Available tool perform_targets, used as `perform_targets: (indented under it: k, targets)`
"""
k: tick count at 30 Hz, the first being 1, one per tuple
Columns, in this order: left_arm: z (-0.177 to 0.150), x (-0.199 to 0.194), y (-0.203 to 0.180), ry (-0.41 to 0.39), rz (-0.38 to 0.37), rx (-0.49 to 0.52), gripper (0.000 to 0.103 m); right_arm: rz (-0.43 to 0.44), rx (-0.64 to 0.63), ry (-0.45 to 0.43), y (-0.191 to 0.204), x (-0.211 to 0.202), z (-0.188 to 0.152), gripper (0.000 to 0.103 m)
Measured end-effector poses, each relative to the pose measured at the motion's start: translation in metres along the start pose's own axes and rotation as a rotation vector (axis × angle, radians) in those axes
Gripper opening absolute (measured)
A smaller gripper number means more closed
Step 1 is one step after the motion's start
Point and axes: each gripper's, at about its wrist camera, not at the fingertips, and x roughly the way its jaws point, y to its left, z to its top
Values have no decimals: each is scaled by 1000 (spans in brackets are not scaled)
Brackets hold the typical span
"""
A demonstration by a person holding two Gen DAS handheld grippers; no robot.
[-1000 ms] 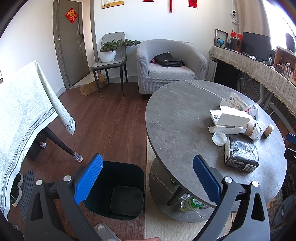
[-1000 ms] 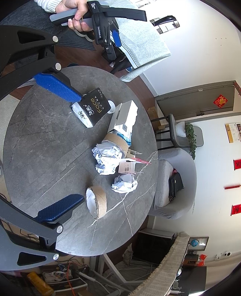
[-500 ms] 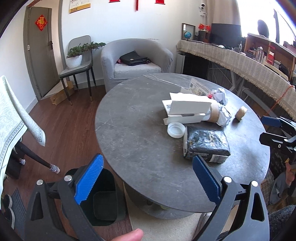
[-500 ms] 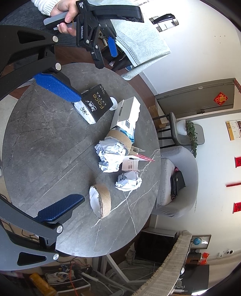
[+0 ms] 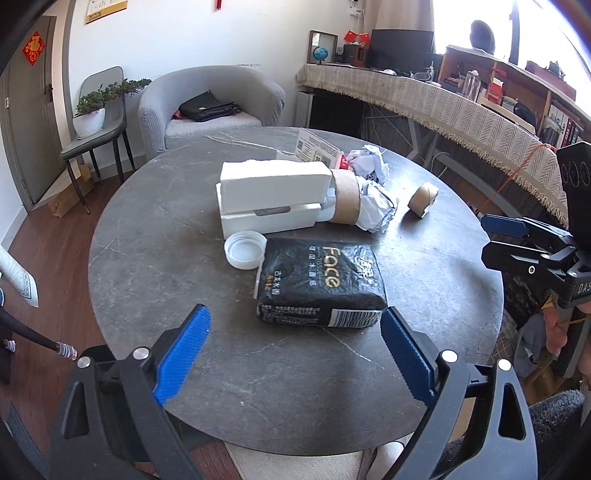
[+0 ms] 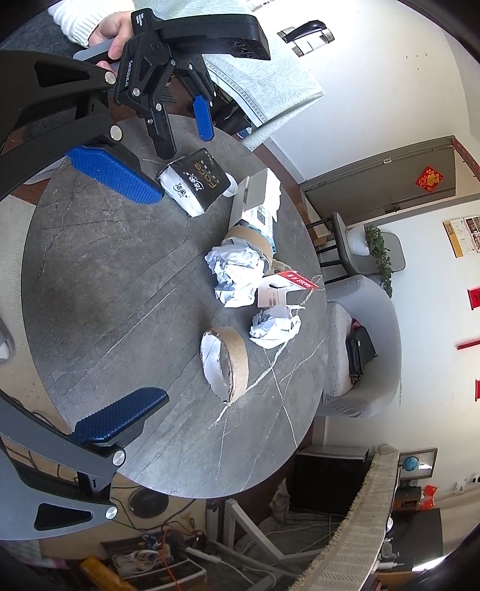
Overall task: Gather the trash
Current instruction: 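Grasp the black Face tissue pack with the left gripper while the right gripper grasps the cardboard tape roll, then carry the tissue pack and tape roll over the green bin with both grippers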
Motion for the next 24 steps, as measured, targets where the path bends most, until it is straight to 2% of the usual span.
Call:
perform_targets:
  k: [9, 15, 16, 22, 24]
  targets:
    - [3, 17, -13, 10, 11, 42, 95, -21, 5, 15, -10, 8, 0, 100]
    - [8, 23, -14, -7, 46, 40, 83, -64, 1, -4, -14, 17, 8, 100]
    - [10, 23, -14, -11, 49, 37, 76, -74, -5, -6, -15, 17, 8, 100]
    - [12, 18, -7, -13, 27, -7, 73, -108, 1, -25, -26, 26, 20, 99]
    - [11, 14, -4, -17, 14, -24, 73, -112, 7, -19, -31, 31, 23, 93]
